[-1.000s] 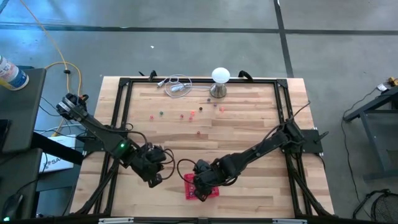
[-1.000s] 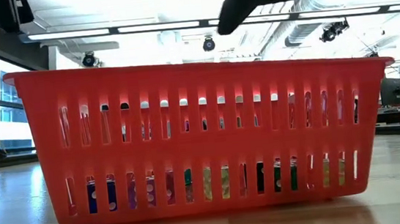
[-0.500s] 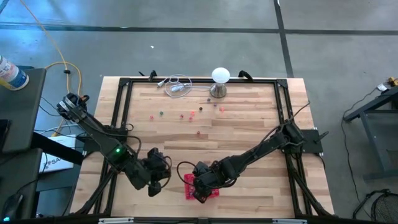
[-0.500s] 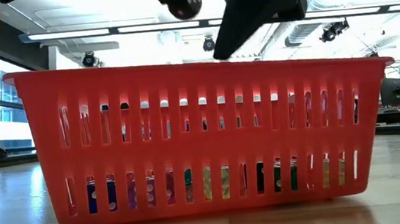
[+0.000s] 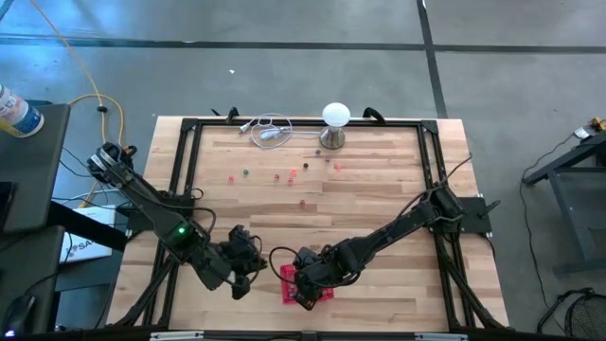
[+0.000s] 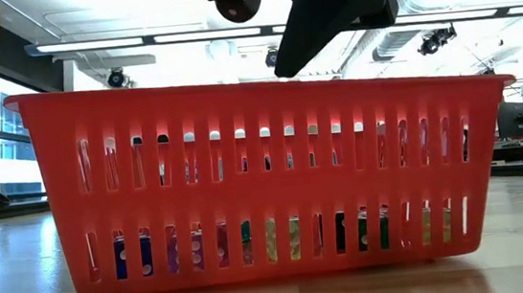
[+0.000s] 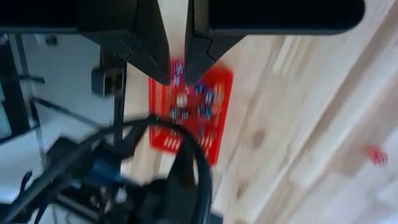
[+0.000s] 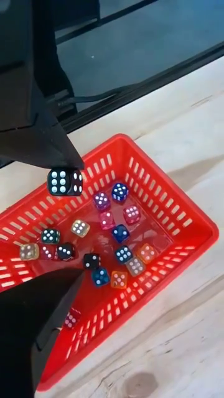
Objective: Pick & Place Dice
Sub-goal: Put the black dice into the red bin
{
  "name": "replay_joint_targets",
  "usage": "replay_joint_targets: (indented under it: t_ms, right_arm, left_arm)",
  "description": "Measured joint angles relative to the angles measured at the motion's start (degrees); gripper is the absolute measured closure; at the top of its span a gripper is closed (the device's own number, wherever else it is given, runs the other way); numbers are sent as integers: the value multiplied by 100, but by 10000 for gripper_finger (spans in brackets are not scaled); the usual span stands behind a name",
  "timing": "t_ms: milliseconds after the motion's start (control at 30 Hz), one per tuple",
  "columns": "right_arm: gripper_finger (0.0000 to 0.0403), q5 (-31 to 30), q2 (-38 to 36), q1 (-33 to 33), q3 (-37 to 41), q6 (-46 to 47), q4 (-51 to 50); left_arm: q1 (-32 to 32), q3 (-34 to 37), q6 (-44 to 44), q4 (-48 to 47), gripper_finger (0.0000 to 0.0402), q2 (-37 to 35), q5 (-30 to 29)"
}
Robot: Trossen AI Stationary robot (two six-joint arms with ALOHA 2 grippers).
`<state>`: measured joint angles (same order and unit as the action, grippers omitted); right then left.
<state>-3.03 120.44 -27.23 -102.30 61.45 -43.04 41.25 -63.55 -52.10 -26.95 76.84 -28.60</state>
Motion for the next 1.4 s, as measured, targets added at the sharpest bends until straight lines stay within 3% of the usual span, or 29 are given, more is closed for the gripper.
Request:
replay_joint_targets:
  t_ms: [467, 700, 867, 1400]
  right_arm:
    - [144, -5, 0, -17, 0, -356, -16]
    - [144, -115, 0, -26, 0, -585, -19]
    - [144, -157, 0, -54, 0, -672, -56]
    - [144, -284, 0, -54, 1, -947, -167]
  left_arm:
    - [7, -2, 2163, 2552, 360, 1389, -153]
    - [-39, -4, 2213, 3031, 360, 1898, -101]
    - [-248, -5, 2213, 3352, 360, 2015, 458]
    - [-487, -7, 2213, 3348, 360, 2185, 797]
